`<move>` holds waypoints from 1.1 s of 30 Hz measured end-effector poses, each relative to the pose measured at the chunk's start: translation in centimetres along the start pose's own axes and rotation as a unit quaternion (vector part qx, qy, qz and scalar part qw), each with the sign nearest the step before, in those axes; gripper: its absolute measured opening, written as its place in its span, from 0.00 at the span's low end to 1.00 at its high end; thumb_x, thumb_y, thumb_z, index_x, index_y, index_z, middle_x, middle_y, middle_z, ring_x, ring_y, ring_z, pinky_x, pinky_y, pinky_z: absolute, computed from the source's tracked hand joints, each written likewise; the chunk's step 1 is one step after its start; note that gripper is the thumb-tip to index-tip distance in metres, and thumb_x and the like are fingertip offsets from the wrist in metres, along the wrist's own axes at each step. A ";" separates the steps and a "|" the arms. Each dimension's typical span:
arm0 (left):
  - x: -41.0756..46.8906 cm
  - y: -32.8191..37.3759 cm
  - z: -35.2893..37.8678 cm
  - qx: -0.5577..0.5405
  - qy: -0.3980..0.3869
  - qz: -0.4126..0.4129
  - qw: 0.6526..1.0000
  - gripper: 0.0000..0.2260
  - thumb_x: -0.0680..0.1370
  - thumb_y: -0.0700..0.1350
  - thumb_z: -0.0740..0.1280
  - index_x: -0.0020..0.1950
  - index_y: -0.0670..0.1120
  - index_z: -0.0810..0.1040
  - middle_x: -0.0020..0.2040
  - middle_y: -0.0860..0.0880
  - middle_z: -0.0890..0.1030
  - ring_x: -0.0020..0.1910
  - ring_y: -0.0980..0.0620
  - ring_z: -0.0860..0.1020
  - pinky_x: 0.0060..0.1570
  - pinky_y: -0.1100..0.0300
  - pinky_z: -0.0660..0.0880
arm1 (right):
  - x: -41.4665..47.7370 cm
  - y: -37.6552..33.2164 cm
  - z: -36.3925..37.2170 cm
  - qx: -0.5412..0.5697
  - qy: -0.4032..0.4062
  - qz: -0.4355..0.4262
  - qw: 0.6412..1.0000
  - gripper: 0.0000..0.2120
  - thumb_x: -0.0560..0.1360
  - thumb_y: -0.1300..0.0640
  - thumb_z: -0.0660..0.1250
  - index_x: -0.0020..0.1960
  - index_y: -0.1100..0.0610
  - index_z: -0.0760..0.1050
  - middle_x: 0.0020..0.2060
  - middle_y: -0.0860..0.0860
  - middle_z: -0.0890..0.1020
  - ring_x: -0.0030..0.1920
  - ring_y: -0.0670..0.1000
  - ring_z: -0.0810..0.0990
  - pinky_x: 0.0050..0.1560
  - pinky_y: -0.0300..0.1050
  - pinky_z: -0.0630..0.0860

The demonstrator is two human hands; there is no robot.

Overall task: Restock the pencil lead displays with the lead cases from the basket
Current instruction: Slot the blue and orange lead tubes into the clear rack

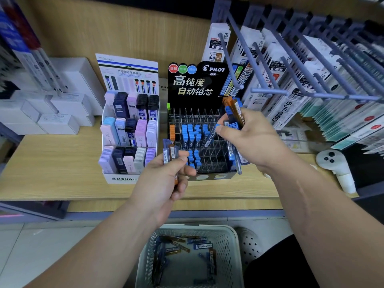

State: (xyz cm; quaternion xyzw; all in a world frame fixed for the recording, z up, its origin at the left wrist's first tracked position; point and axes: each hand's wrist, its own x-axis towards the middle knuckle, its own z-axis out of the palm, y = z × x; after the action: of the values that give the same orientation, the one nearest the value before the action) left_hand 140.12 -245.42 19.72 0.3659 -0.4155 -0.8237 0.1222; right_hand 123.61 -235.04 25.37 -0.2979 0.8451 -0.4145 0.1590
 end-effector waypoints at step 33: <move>0.6 0.1 0.7 0.144 -0.022 0.134 0.980 0.04 0.80 0.46 0.68 0.46 0.52 0.80 0.24 0.59 0.71 0.23 0.61 0.67 0.28 0.59 0.60 | -1.7 0.1 0.4 0.125 -0.149 0.046 0.980 0.03 0.73 0.54 0.75 0.44 0.50 0.81 0.30 0.45 0.80 0.34 0.48 0.78 0.49 0.49 0.74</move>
State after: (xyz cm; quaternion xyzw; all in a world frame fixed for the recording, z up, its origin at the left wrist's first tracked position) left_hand 139.19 -245.38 19.70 0.3026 -0.5774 -0.7392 0.1691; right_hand 125.12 -234.13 25.09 -0.2951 0.7661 -0.4601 0.3380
